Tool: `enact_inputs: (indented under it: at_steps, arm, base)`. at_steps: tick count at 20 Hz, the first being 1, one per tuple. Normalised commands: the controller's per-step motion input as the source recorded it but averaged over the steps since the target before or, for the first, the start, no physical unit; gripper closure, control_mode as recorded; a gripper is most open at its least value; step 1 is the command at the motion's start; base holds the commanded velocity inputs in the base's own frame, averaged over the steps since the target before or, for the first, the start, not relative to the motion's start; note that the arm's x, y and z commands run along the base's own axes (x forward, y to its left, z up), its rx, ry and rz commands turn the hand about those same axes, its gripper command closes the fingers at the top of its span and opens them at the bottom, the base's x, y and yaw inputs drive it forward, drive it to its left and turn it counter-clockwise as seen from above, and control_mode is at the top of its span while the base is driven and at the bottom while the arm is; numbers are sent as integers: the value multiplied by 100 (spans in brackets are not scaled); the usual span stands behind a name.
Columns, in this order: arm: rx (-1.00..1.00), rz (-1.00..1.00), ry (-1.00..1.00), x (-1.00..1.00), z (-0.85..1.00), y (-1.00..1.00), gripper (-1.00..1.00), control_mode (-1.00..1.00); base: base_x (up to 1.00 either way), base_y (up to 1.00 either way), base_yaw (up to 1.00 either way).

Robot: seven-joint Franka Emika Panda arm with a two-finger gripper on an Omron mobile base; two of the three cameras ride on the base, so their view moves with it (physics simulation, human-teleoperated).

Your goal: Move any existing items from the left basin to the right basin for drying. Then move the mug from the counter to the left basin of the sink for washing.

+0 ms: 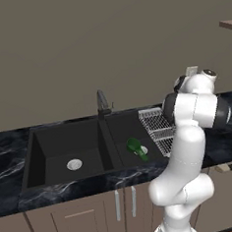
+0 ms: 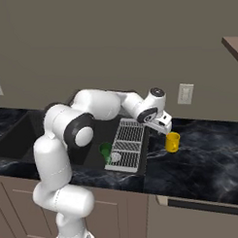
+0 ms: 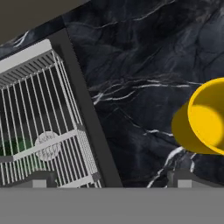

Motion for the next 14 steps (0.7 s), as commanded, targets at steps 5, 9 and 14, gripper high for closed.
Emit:
enact_inputs:
  at_steps: [5,9,14]
  arm:
    - [0,-2,1,0,0,-38,-100,-100]
    - [0,0,0,0,0,-32,-100,-100]
    - [0,0,0,0,0,-27,-100,-100]
  base:
    - [0,0,0]
    - [0,0,0]
    - [0,0,0]
